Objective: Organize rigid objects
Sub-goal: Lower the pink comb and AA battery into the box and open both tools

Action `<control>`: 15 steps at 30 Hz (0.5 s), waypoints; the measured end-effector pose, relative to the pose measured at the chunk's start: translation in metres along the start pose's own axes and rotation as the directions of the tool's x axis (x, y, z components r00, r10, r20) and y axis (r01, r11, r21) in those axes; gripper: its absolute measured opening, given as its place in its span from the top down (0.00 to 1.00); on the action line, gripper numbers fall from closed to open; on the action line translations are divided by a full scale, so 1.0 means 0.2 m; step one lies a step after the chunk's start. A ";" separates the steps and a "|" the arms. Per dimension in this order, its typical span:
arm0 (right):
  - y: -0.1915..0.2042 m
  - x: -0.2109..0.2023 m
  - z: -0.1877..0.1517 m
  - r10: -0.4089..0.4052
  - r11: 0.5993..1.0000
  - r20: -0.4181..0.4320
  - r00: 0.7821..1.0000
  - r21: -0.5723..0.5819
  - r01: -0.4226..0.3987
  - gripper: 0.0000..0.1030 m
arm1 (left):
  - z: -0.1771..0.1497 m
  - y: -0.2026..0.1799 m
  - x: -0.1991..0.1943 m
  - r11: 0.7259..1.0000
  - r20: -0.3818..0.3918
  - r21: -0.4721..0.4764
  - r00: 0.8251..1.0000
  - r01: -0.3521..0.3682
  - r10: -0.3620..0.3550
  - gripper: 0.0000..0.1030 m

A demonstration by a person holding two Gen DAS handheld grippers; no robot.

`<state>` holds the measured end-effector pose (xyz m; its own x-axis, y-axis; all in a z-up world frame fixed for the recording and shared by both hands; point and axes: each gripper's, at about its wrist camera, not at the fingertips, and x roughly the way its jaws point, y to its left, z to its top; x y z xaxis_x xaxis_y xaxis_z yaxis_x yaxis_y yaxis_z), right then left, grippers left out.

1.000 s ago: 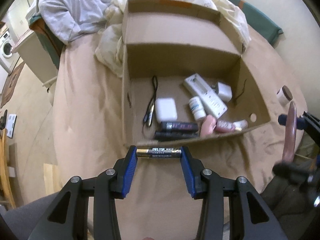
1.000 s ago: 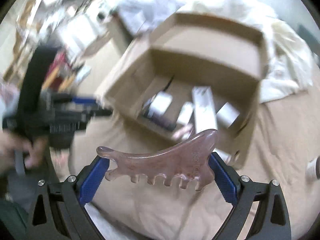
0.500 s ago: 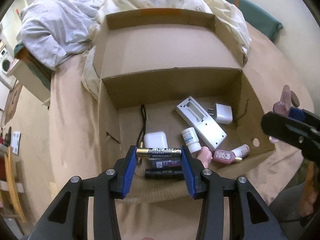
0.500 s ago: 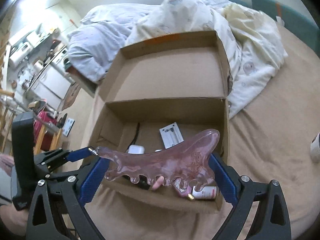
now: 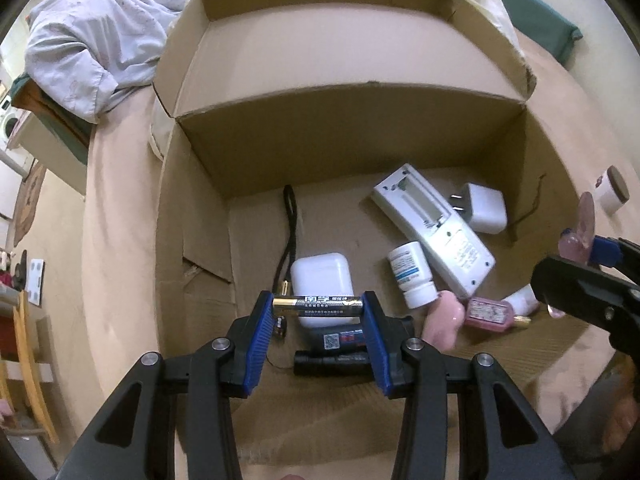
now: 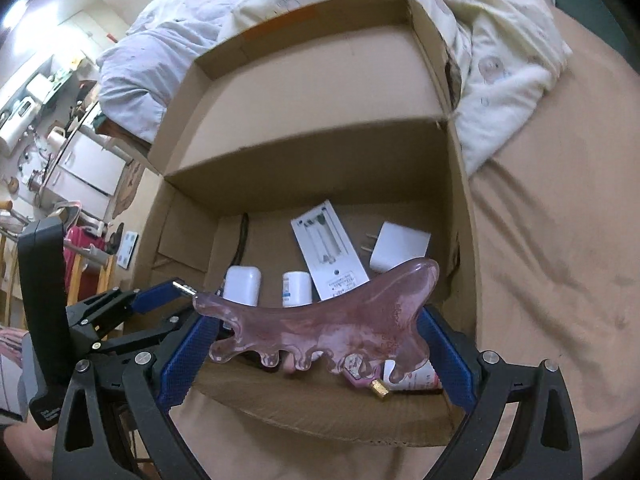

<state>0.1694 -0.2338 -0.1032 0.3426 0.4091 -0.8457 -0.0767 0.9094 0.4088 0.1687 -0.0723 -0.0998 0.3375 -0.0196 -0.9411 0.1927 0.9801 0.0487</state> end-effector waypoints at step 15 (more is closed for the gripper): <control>0.04 0.08 0.00 -0.064 0.997 -0.027 0.998 -0.047 0.063 0.00 | -0.02 -0.03 0.05 0.999 -0.008 0.021 1.000 -0.030 0.030 0.61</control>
<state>0.1744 -0.2198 -0.1126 0.3211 0.3518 -0.8793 -0.0989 0.9358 0.3383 0.1666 -0.0785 -0.1104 0.3362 0.0113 -0.9417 0.2016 0.9759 0.0837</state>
